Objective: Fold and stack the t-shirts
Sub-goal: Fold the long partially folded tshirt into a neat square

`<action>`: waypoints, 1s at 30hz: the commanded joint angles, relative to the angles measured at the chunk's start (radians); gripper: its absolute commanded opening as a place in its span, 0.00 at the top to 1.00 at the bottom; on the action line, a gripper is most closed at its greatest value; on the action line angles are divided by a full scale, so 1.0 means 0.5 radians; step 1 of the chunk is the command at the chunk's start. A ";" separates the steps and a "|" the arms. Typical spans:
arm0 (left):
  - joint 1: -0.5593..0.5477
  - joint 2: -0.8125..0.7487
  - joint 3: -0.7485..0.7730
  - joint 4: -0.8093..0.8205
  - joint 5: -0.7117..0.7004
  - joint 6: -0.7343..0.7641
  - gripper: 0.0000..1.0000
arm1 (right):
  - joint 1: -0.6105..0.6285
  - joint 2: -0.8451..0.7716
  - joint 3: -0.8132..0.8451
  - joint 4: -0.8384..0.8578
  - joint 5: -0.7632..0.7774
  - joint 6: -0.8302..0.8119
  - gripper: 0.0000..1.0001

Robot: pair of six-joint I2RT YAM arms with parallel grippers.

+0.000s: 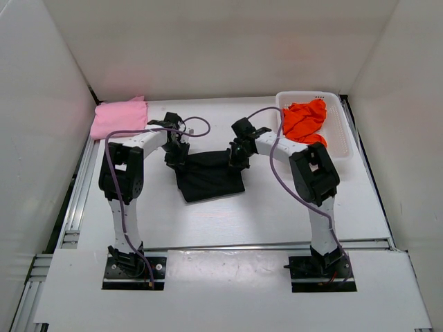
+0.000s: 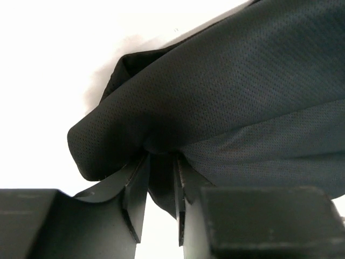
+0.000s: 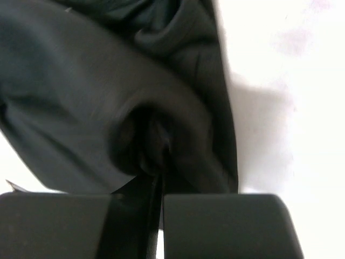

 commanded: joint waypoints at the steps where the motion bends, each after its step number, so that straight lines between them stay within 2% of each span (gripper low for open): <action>1: 0.002 -0.002 0.040 0.103 -0.115 0.006 0.63 | 0.007 0.078 0.158 0.158 0.064 0.110 1.00; 5: 0.002 -0.002 0.040 0.122 -0.158 0.006 0.63 | -0.058 0.213 0.321 0.198 0.064 0.239 1.00; 12: 0.002 0.062 0.065 0.158 -0.198 0.006 0.62 | -0.156 0.214 0.275 0.480 0.046 0.552 1.00; 20: 0.002 0.100 0.104 0.158 -0.217 0.006 0.61 | -0.254 0.428 0.594 0.499 0.068 0.798 1.00; 26: 0.024 0.029 0.123 0.158 -0.076 0.006 0.40 | -0.273 0.557 0.763 0.499 0.046 0.758 1.00; 30: 0.045 -0.014 0.202 0.158 -0.158 0.006 0.33 | -0.273 0.468 0.696 0.499 0.113 0.675 1.00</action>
